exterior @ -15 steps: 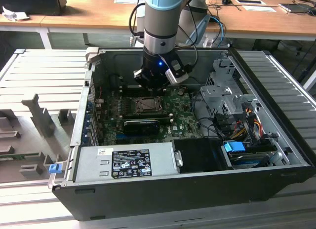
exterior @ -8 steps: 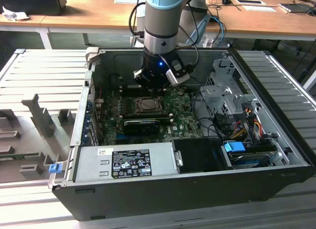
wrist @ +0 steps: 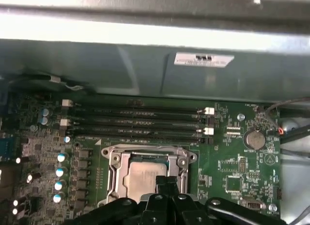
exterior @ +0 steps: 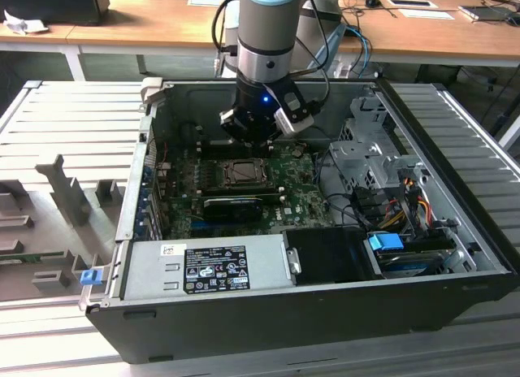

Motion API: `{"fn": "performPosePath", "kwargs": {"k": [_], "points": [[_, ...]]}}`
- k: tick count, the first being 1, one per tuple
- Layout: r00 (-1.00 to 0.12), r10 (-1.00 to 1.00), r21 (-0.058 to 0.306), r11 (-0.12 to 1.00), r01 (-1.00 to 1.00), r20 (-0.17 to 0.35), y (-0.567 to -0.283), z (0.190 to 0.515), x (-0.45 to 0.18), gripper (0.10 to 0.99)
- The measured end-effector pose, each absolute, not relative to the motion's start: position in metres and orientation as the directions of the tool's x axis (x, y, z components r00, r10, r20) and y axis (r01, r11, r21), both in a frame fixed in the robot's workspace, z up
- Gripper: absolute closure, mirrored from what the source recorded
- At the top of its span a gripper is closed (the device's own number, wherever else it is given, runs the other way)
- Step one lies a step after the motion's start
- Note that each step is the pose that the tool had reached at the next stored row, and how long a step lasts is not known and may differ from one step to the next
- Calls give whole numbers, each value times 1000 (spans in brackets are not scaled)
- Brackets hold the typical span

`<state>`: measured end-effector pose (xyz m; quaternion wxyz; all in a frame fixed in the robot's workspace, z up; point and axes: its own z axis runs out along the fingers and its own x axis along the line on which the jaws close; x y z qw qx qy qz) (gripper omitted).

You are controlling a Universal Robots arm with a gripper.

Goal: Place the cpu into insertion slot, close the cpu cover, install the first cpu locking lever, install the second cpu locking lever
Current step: 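Install the second cpu locking lever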

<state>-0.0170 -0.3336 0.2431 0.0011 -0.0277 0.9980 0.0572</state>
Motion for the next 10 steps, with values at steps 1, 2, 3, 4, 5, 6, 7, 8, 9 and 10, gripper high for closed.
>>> {"fn": "performPosePath", "kwargs": {"k": [1, 2, 3, 4, 5, 6, 7, 8, 9, 10], "points": [[-998, -55, 114, 992, -55, -5, -336, 243, -17, 980], [-998, -55, 114, 992, -55, -5, -338, 243, -17, 980], [-998, -55, 114, 992, -55, -5, -340, 243, -17, 980], [-998, -55, 114, 992, -55, -5, -344, 243, -17, 980], [-998, -55, 114, 992, -55, -5, -346, 243, -17, 980], [-998, -55, 114, 992, -55, -5, -349, 243, -17, 980], [-998, -55, 114, 992, -55, -5, -352, 243, -17, 980], [-998, -55, 114, 992, -55, -5, -353, 243, -17, 980], [-998, -55, 114, 992, -55, -5, -356, 243, -17, 980], [-998, -57, 114, 992, -57, -2, -359, 242, -17, 980]]}}
